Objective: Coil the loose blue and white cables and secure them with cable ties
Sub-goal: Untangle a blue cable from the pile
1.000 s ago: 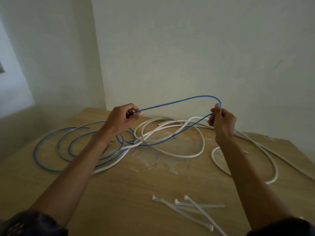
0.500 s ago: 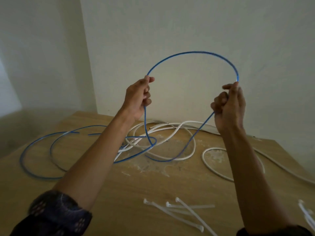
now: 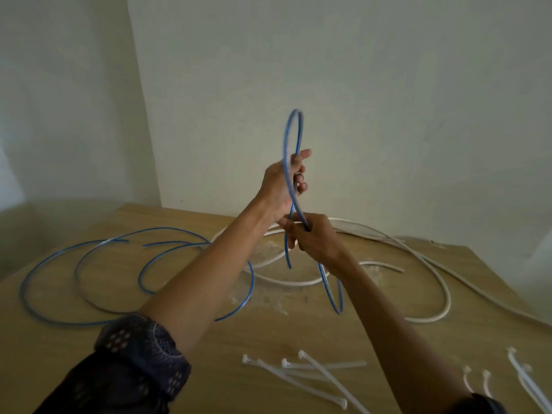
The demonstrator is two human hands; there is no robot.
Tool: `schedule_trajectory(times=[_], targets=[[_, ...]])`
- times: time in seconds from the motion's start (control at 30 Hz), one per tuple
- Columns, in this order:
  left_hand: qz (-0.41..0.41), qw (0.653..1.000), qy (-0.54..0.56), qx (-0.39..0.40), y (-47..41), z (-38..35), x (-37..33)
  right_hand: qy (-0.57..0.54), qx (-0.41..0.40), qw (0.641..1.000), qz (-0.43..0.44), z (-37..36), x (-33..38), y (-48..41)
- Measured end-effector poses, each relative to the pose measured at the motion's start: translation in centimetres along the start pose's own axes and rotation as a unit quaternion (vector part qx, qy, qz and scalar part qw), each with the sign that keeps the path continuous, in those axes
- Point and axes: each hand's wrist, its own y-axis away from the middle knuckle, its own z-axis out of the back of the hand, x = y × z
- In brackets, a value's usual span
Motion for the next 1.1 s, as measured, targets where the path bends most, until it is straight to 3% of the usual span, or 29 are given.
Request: schedule_trajectory(times=[0.07, 0.13, 0.17, 0.23, 0.3, 0.4, 0.47, 0.6, 0.67, 0.7, 0.77, 0.83, 0.9, 0.97, 1.1], targets=[[0.018, 1.0, 0.003, 0.004, -0.2, 0.7, 0.9, 0.023, -0.009, 1.0, -0.006, -0.1, -0.4, -0.1], [-0.011, 0.993, -0.119, -0.006, -0.3, 2.4, 2.1, 0.017, 0.006, 1.0, -0.026, 0.2, -0.8, 0.1], [-0.064, 0.97, -0.235, -0.018, 0.0, 3.5, 2.7, -0.007, 0.012, 0.999, -0.048, 0.4, -1.0, 0.2], [-0.21, 0.877, -0.432, -0.014, 1.4, 5.9, 4.2, -0.065, 0.017, 0.993, -0.095, 1.2, -1.4, 0.0], [-0.304, 0.816, -0.487, 0.066, 3.9, 7.6, 5.7, -0.112, 0.023, 0.984, -0.139, 2.1, -1.9, -0.3], [-0.281, 0.78, -0.515, 0.22, 7.0, 9.1, 7.8, -0.142, 0.026, 0.972, -0.188, 3.1, -2.3, -0.4], [-0.288, 0.768, -0.528, 0.219, 8.3, 9.5, 9.2, -0.137, 0.031, 0.969, -0.201, 3.1, -2.6, -0.2], [-0.399, 0.781, -0.468, 0.105, 8.6, 8.6, 10.7, -0.07, 0.047, 0.977, -0.195, 2.1, -3.4, 0.7], [-0.414, 0.781, -0.46, 0.09, 8.7, 7.7, 11.2, -0.043, 0.04, 0.983, -0.176, 1.5, -4.0, 1.2], [-0.397, 0.804, -0.436, 0.077, 9.0, 7.2, 11.4, -0.034, 0.029, 0.985, -0.169, 1.3, -4.2, 1.4], [-0.307, 0.892, -0.331, 0.013, 9.4, 6.1, 11.3, 0.024, -0.023, 0.989, -0.142, 0.7, -5.1, 1.7], [-0.231, 0.942, -0.233, -0.064, 8.8, 5.7, 10.9, 0.087, -0.106, 0.987, -0.089, 0.0, -6.3, 2.3], [-0.168, 0.967, -0.157, -0.111, 7.3, 5.9, 10.8, 0.033, -0.173, 0.984, -0.017, -0.8, -7.5, 3.3], [-0.065, 0.986, -0.037, -0.15, 6.1, 6.5, 11.0, 0.019, -0.173, 0.983, 0.052, -1.3, -8.3, 4.5], [0.111, 0.966, 0.181, -0.147, 5.0, 8.0, 10.5, 0.203, -0.076, 0.968, 0.123, -1.7, -8.8, 5.6]])
